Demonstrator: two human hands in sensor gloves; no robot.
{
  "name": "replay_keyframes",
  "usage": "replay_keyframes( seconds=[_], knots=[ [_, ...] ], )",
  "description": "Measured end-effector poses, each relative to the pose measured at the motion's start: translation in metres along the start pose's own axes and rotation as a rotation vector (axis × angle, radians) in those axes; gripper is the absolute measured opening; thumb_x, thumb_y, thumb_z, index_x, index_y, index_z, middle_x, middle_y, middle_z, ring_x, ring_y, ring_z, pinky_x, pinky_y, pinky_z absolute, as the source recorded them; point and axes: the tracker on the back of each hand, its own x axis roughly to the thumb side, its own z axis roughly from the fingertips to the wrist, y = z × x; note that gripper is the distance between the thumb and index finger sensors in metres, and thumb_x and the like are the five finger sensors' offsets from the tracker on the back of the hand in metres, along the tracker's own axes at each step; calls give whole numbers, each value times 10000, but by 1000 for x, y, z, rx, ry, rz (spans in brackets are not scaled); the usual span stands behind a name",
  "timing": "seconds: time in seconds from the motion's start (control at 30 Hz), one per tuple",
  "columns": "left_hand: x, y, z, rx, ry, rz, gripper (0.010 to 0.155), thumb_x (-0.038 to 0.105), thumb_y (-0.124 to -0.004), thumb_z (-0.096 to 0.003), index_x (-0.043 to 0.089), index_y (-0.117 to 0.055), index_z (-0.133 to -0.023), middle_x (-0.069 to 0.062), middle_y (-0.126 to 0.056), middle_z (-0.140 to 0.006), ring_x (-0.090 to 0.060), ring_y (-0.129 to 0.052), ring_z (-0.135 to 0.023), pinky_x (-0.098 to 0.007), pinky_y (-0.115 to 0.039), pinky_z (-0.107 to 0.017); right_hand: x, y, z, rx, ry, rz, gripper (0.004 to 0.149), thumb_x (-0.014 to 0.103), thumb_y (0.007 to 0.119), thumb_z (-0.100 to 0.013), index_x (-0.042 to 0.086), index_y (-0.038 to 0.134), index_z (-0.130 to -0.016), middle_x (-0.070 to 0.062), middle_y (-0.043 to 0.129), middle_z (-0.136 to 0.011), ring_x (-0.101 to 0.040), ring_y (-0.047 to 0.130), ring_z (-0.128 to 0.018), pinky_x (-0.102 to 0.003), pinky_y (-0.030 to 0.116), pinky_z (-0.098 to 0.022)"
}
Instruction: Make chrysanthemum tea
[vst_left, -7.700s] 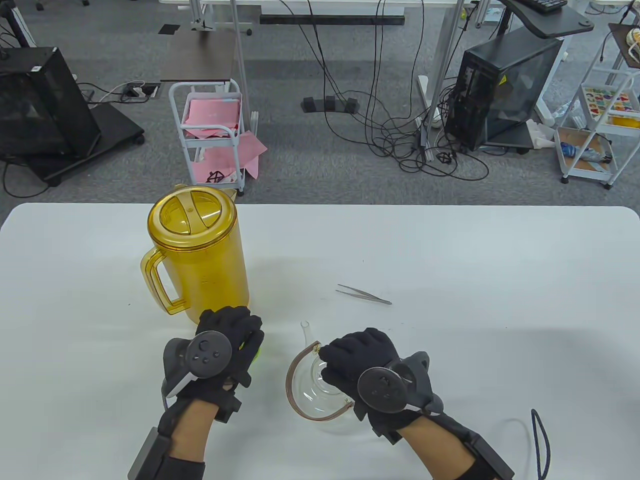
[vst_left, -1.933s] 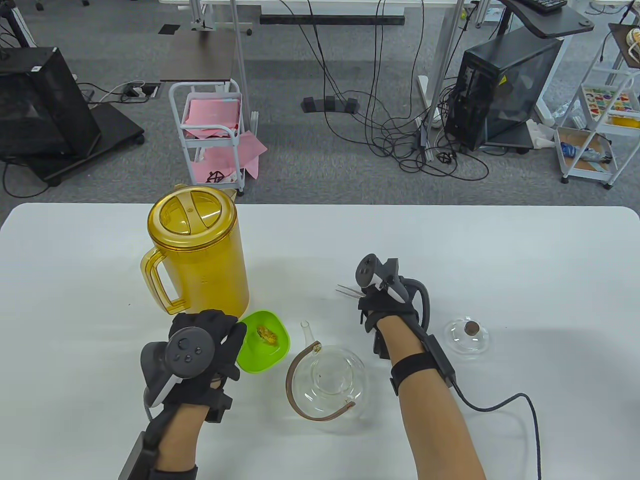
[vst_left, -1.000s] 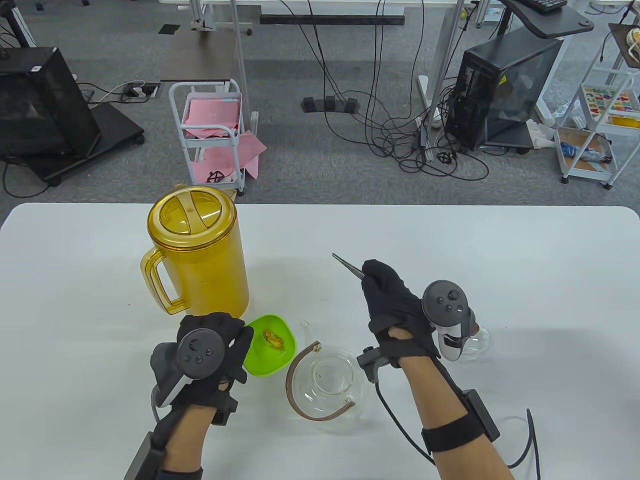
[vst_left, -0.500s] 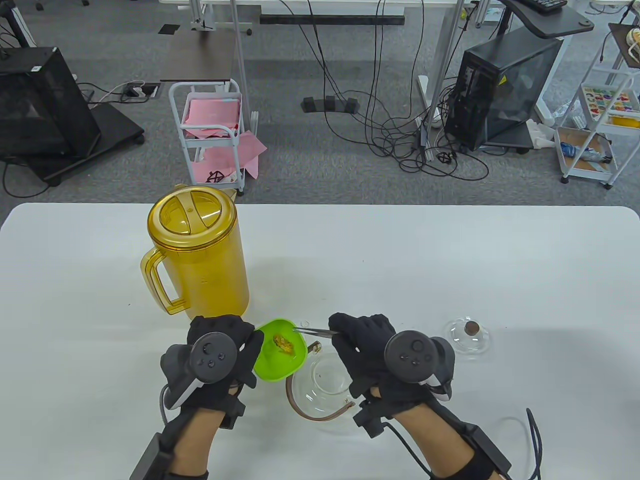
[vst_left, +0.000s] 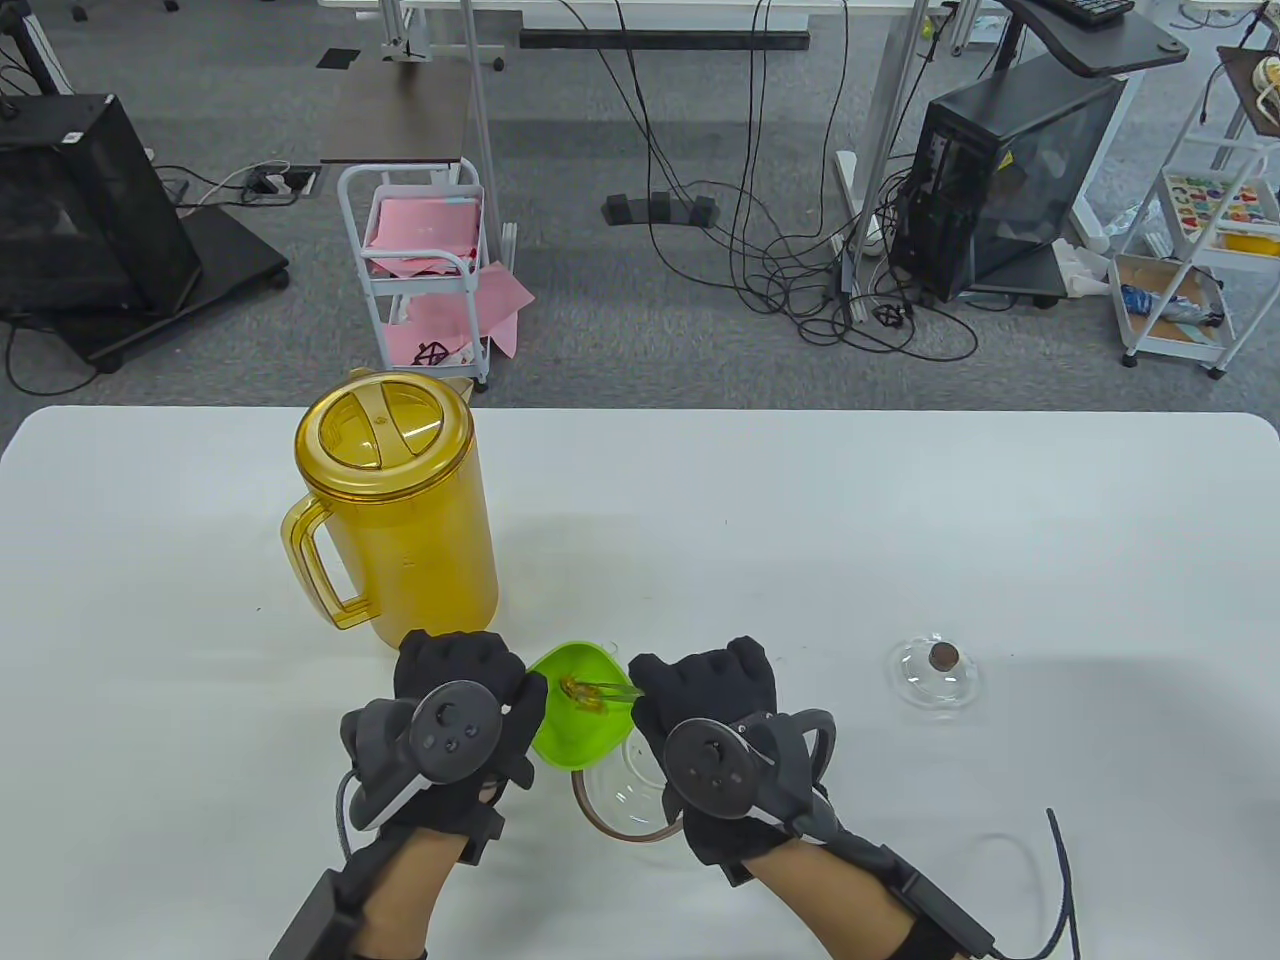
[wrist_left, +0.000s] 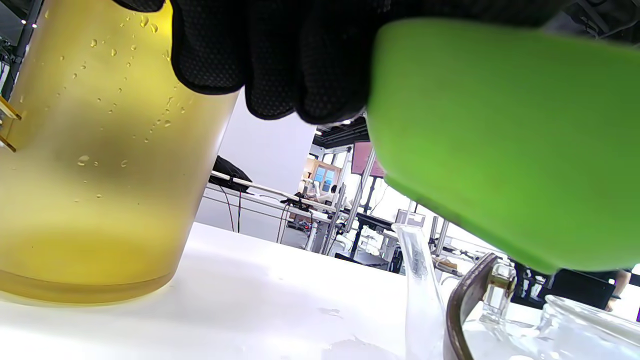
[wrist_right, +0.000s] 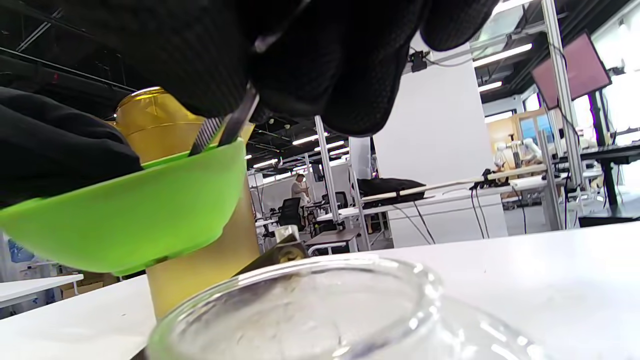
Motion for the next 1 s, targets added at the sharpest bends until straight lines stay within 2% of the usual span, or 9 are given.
replay_keyframes(
  seconds=[0.27, 0.5, 0.77, 1.0],
  knots=[
    [3, -1, 0, -1, -11, -1, 408, 471, -816, -573, 115, -951, -721, -129, -889, -953, -456, -744, -918, -722, -404, -744, -3, 1, 0, -28, 7, -8, 434, 368, 798, -564, 205, 817, -965, -6, 895, -734, -305, 880, -813, -701, 478, -709],
    [-1, -1, 0, -4, 9, 4, 406, 476, -809, -575, 127, -951, -728, -133, -881, -961, -461, -737, -922, -724, -397, -743, -36, -11, 4, -74, 107, -338, 435, 364, 774, -567, 199, 800, -969, -7, 878, -737, -306, 863, -821, -705, 465, -711],
    [-4, 0, -1, -9, 28, 4, 407, 477, -807, -576, 129, -947, -734, -138, -874, -969, -464, -730, -926, -725, -393, -744, -48, -22, 24, -133, 91, -280, 436, 368, 773, -565, 199, 801, -967, -3, 880, -734, -303, 867, -819, -704, 468, -711],
    [-17, 2, -3, -4, 72, 12, 406, 476, -807, -576, 127, -947, -732, -140, -870, -975, -465, -725, -930, -726, -390, -743, -54, -33, 42, -189, 90, -264, 436, 369, 772, -565, 199, 803, -964, -2, 880, -732, -302, 868, -817, -704, 465, -711]
  ],
)
